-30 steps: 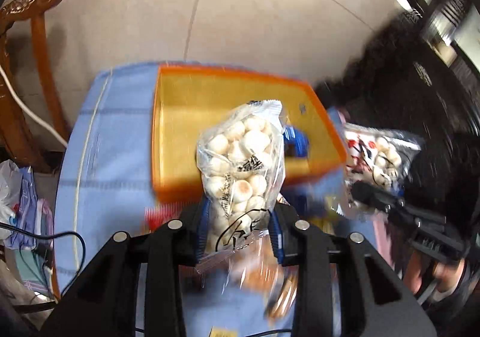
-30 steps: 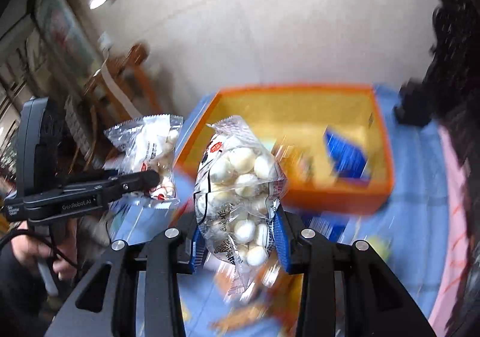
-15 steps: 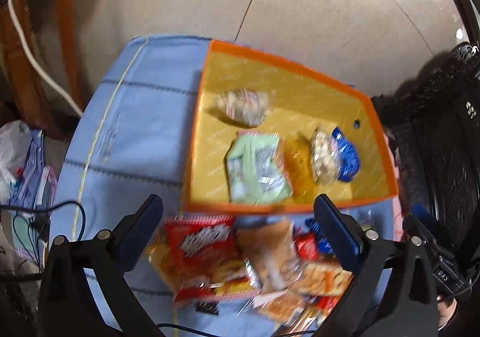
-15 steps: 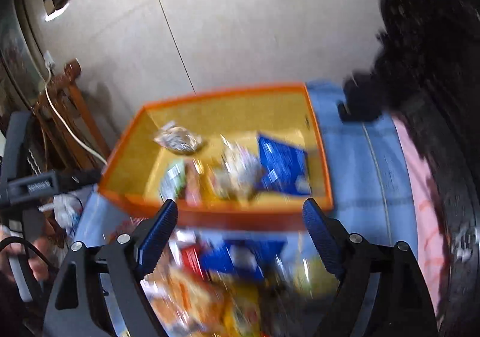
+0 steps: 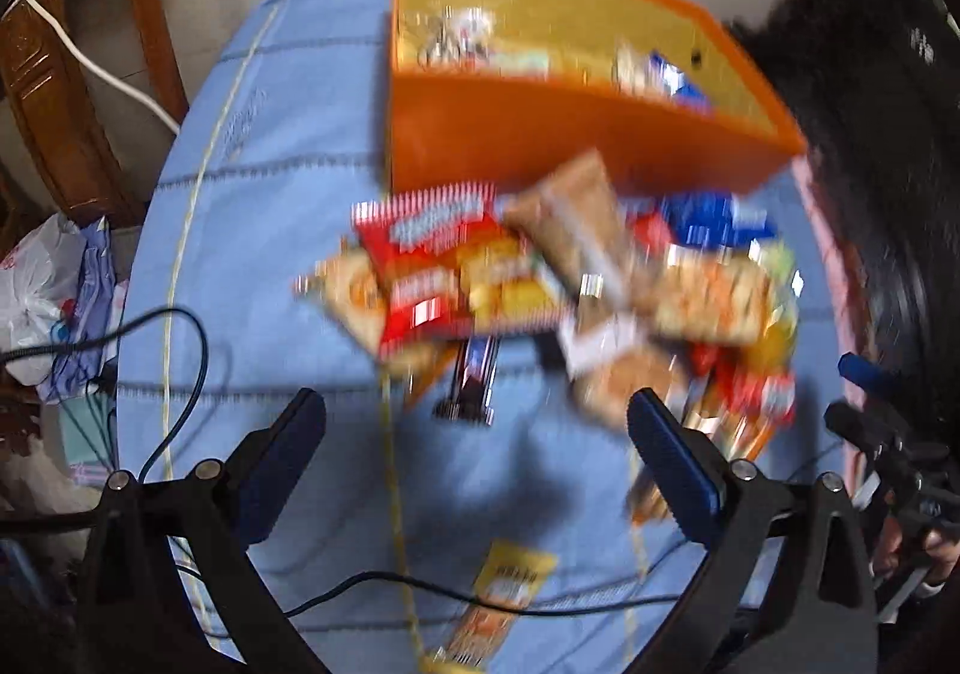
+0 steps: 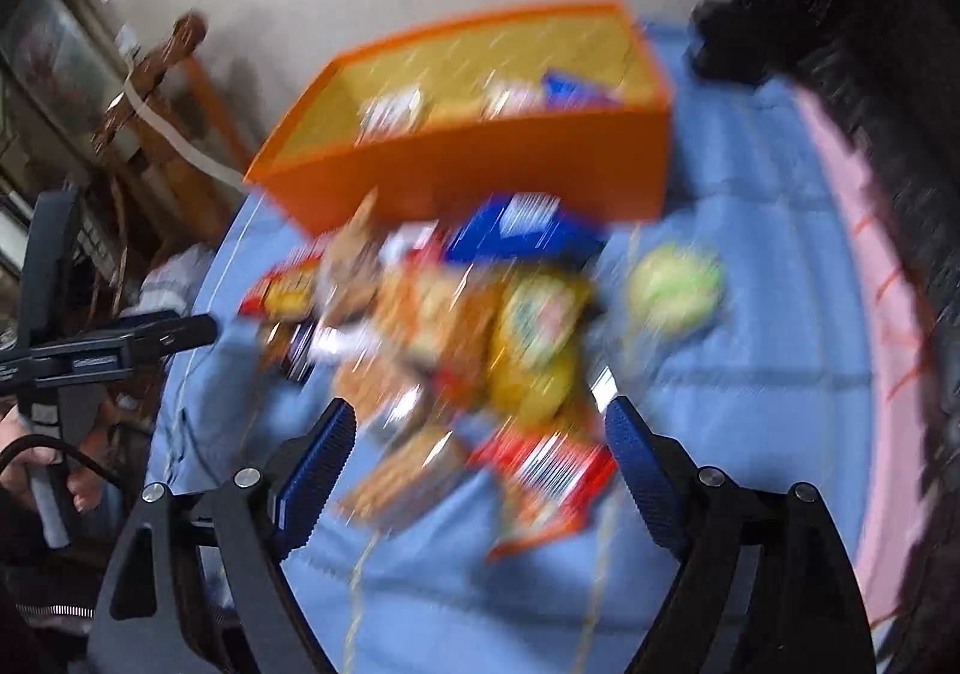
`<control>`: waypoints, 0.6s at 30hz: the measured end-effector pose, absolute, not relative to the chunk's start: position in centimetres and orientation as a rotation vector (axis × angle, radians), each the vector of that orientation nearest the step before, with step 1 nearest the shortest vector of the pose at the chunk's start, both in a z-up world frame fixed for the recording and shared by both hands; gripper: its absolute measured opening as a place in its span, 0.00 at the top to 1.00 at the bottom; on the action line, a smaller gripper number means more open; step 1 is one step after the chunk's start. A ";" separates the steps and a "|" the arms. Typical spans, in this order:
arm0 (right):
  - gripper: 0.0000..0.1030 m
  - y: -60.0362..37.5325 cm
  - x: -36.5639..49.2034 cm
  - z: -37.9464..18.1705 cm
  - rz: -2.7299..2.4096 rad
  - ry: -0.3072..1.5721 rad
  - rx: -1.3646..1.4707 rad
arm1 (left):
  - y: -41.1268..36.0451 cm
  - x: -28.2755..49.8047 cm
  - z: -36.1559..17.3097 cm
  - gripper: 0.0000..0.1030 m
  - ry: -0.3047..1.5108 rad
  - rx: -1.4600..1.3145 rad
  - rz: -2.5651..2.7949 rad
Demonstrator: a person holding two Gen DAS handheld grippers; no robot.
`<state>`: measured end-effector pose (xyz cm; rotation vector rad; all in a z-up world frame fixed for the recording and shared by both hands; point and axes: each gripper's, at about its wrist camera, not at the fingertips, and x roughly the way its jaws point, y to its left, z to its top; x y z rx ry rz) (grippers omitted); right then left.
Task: Organize snacks
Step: 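Grasp the red chip bag and paper bag with left tool while right grasps bread roll bag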
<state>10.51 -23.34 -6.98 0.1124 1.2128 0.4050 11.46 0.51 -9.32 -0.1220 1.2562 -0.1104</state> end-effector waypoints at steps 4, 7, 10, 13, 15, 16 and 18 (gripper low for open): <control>0.18 -20.3 9.3 -10.3 0.414 1.330 0.132 | 0.8 9.6 -11.0 0.04 1.305 -0.208 -0.115; 0.19 -18.8 9.7 -11.7 0.406 1.366 0.169 | 1.0 8.8 -11.3 0.04 1.317 -0.218 -0.123; 0.35 -16.5 10.0 -13.3 0.377 1.410 0.084 | 1.5 8.2 -11.0 0.04 1.305 -0.198 -0.108; 0.51 -15.0 10.3 -14.6 0.348 1.424 0.044 | 2.4 7.9 -10.9 0.04 1.304 -0.210 -0.087; 0.52 -14.5 10.3 -14.8 0.342 1.413 0.020 | 2.9 7.8 -11.0 0.04 1.308 -0.215 -0.085; 0.53 -14.4 10.3 -14.7 0.339 1.416 0.016 | 3.1 7.8 -11.0 0.04 1.310 -0.214 -0.082; 0.66 -14.6 9.8 -14.2 0.348 1.417 0.026 | 3.5 8.0 -11.1 0.04 1.314 -0.212 -0.077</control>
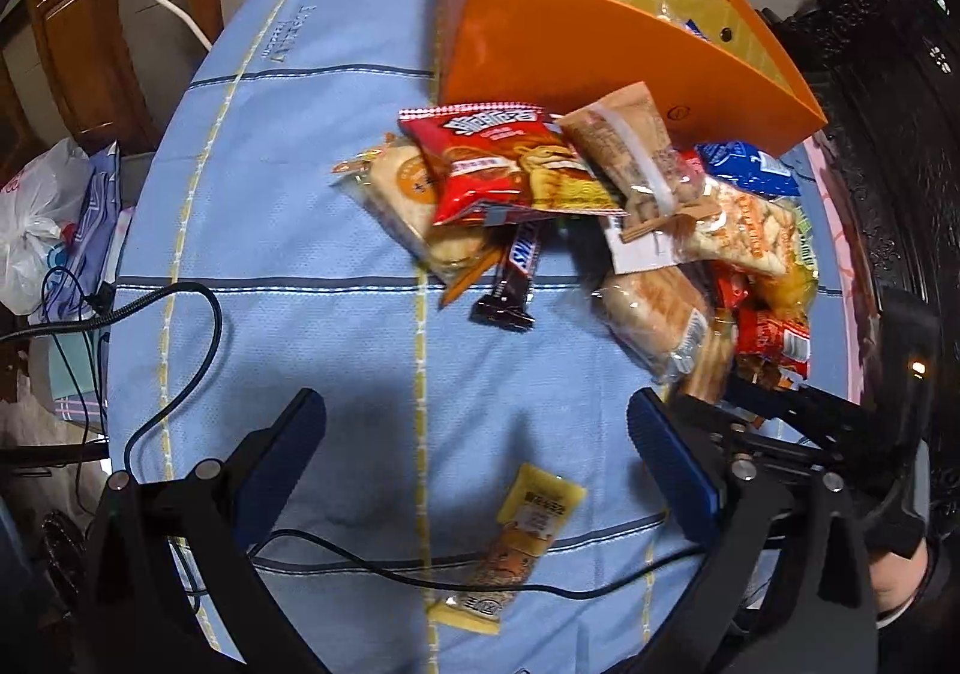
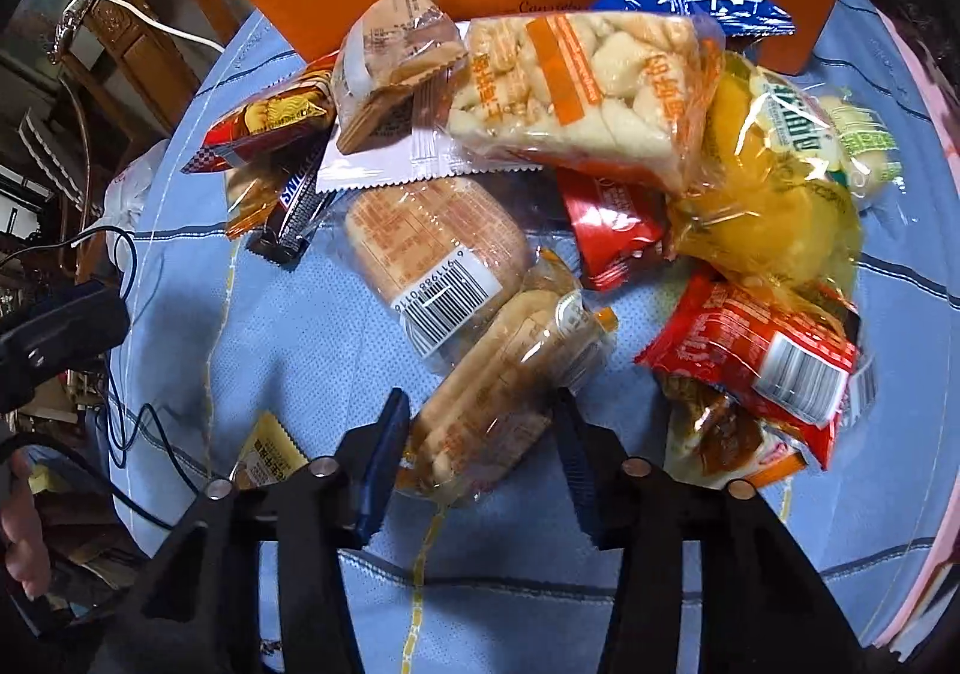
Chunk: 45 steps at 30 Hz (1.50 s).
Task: Organize snacks
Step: 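Grasp the red chip bag and paper bag with left tool while right grasps bread roll bag, then drop the held snacks into the orange box with both tools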
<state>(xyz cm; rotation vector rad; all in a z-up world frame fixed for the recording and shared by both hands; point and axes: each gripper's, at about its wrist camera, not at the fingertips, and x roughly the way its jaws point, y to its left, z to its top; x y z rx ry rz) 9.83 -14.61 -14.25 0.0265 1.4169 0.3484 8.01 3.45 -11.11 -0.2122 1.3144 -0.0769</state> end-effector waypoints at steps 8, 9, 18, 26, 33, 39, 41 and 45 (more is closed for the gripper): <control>0.76 -19.5 7.5 -10.4 0.354 1.361 0.138 | 4.9 12.7 -10.7 0.04 1.277 -0.304 -0.052; 0.77 -19.9 7.3 -10.2 0.347 1.356 0.146 | 5.0 13.4 -10.8 0.04 1.279 -0.322 -0.045; 0.79 -22.0 6.6 -9.0 0.353 1.316 0.183 | 0.5 16.5 -8.4 0.04 1.182 -0.175 -0.084; 0.79 -20.5 7.4 -12.1 0.399 1.404 0.114 | -4.5 19.6 -11.5 0.04 1.306 -0.163 -0.159; 0.76 -20.1 7.7 -13.2 0.444 1.437 0.086 | -5.5 23.2 -14.0 0.51 1.430 -0.373 -0.169; 0.38 -20.2 8.1 -13.6 0.417 1.443 0.063 | -4.1 21.9 -14.0 0.69 1.395 -0.418 -0.177; 0.30 -20.3 8.4 -13.3 0.407 1.424 0.052 | -3.0 20.5 -14.2 0.69 1.388 -0.459 -0.195; 0.25 -18.8 9.0 -14.0 0.384 1.439 -0.007 | -1.5 18.0 -14.2 0.69 1.371 -0.516 -0.224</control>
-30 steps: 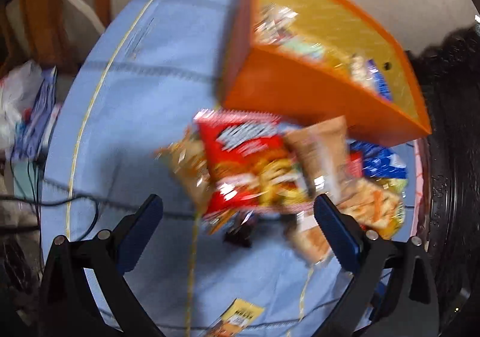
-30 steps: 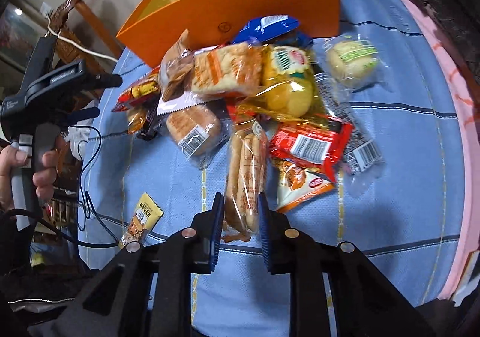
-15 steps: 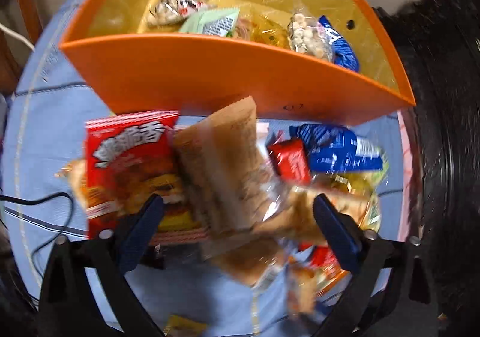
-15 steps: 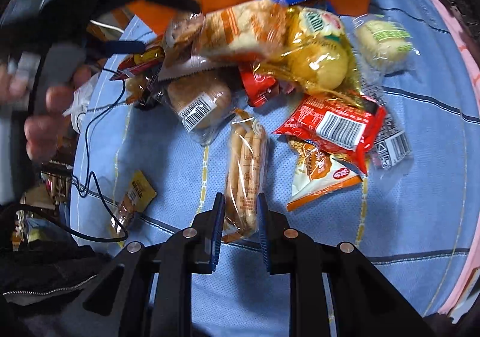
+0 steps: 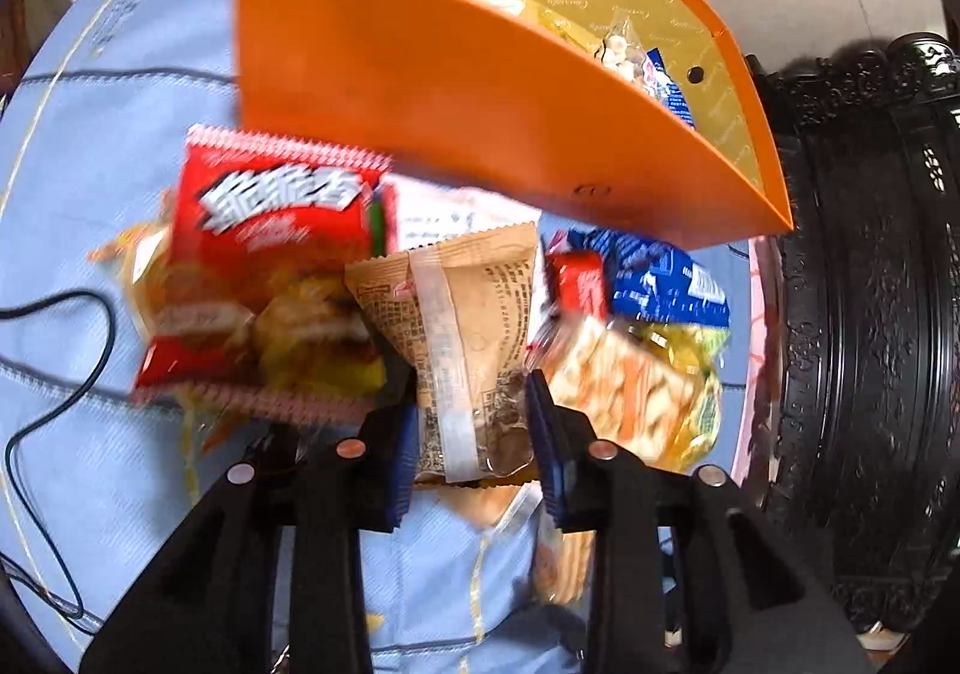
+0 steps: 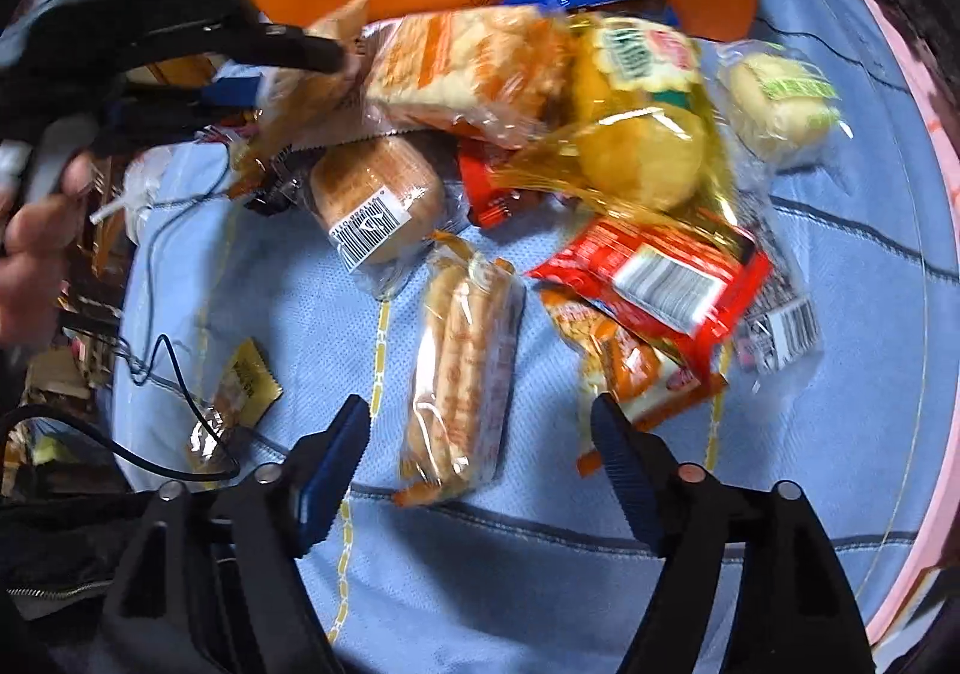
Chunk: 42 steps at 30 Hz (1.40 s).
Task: Organize snacks
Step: 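Drop the held snacks into the orange box with both tools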
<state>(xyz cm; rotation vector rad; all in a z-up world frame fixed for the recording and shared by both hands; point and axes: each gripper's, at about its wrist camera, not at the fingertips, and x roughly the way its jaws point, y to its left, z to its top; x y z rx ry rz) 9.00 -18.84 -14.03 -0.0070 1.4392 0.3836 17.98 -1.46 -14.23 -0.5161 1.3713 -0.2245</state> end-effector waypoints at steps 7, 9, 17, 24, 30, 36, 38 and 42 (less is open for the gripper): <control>0.78 -16.1 9.8 -13.8 0.445 1.438 -0.057 | -0.1 17.1 -14.8 0.69 1.379 -0.563 -0.241; 0.78 -16.8 9.8 -12.0 0.486 1.416 0.029 | 0.0 17.1 -14.6 0.69 1.370 -0.586 -0.249; 0.78 -21.4 11.6 -4.4 0.505 1.206 0.215 | 1.4 16.5 -8.8 0.69 1.245 -0.627 -0.335; 0.78 -21.6 19.0 2.0 0.471 0.987 0.183 | 0.6 20.4 -2.8 0.68 1.125 -0.535 -0.356; 0.37 -19.1 28.3 4.3 0.288 0.816 -0.008 | -1.0 28.1 0.5 0.19 1.044 -0.502 -0.243; 0.35 -21.9 26.3 1.1 0.293 0.877 0.020 | 0.1 26.2 -0.1 0.08 1.019 -0.406 -0.136; 0.35 -22.8 24.7 -0.7 0.297 0.922 0.021 | 0.1 25.4 -1.8 0.08 1.080 -0.405 -0.130; 0.30 -25.5 20.1 -4.1 0.292 1.035 0.051 | -0.2 22.5 -5.0 0.08 1.143 -0.366 -0.116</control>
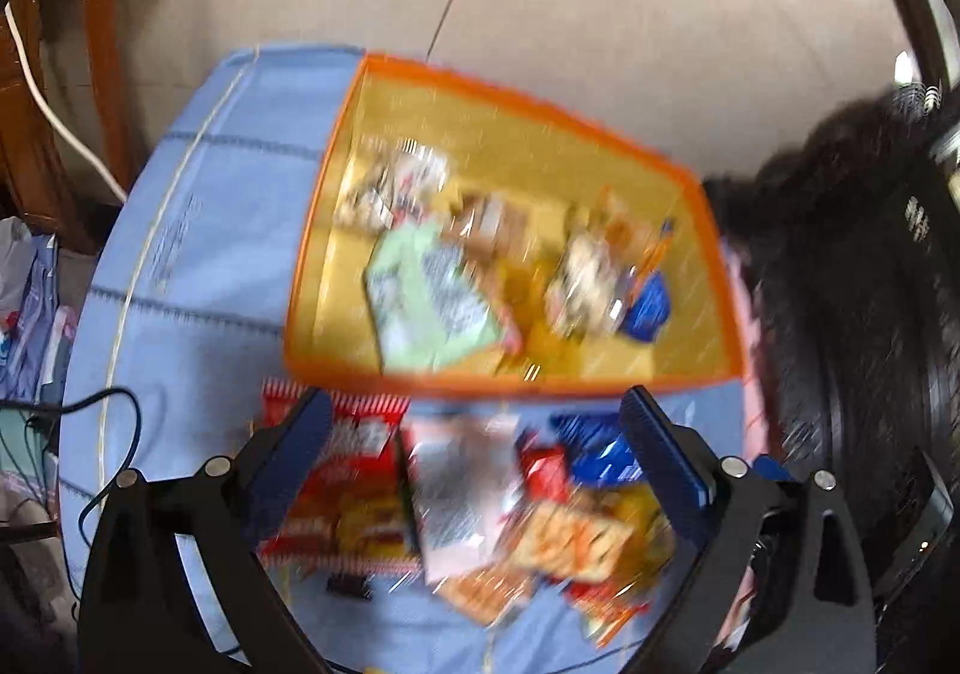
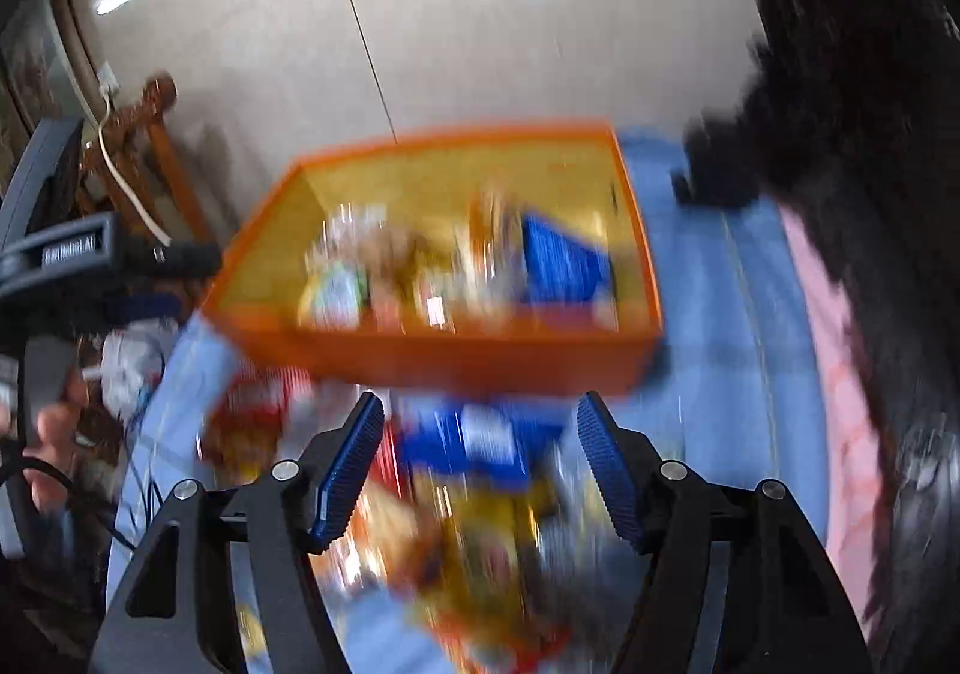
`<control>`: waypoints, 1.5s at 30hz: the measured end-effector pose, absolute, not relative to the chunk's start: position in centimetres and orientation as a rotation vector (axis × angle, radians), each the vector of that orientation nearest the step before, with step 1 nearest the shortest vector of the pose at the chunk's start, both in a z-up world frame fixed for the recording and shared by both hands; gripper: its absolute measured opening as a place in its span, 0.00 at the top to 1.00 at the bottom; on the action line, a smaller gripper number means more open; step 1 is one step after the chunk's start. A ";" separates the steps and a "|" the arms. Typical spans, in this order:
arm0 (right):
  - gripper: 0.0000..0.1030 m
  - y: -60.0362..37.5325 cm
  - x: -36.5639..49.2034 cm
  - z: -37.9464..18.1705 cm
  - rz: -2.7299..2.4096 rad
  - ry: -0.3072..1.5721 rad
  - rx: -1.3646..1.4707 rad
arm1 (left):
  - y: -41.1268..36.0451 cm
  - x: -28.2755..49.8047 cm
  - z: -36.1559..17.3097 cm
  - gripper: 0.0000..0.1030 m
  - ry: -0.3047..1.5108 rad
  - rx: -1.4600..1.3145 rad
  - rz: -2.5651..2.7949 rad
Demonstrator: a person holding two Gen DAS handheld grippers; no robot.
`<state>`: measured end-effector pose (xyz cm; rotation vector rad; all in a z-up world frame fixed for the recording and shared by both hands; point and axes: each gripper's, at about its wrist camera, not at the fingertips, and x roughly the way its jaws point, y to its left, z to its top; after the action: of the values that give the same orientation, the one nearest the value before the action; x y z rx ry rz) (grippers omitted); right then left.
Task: Organize snacks
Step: 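Drop the held snacks into the orange box with both tools, then grasp the clear pastry bag with left tool while right grasps yellow bread bun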
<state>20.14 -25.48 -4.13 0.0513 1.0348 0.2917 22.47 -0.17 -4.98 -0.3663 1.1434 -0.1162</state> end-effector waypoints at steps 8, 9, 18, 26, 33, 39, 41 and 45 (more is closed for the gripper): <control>0.19 -26.9 12.0 -7.7 0.289 1.159 0.059 | -6.5 16.9 -9.0 0.08 1.213 -0.036 -0.264; 0.19 -27.0 11.6 -8.0 0.289 1.173 0.069 | -7.6 16.3 -9.3 0.08 1.213 0.023 -0.285; 0.17 -26.8 9.7 -9.4 0.289 1.240 0.166 | -12.5 14.2 -10.9 0.08 1.183 0.338 -0.363; 0.13 -27.6 9.3 -9.6 0.263 1.251 0.195 | -13.6 16.7 -12.5 0.08 1.320 0.102 -0.411; 0.13 -27.5 9.5 -9.6 0.257 1.249 0.181 | -12.6 19.0 -14.8 0.25 1.376 -0.015 -0.328; 0.13 -27.0 10.5 -8.6 0.248 1.179 0.114 | -10.9 17.2 -11.8 0.27 1.261 0.049 -0.258; 0.13 -26.2 11.7 -8.4 0.283 1.177 0.110 | -9.7 16.2 -11.1 0.27 1.264 0.028 -0.263; 0.13 -24.2 15.2 -9.3 0.298 1.183 0.077 | -7.9 14.7 -11.1 0.27 1.277 0.038 -0.197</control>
<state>15.20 -24.23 -9.26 0.0770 1.1833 0.2981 14.66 -7.90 -11.08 0.0377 1.2774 -0.1967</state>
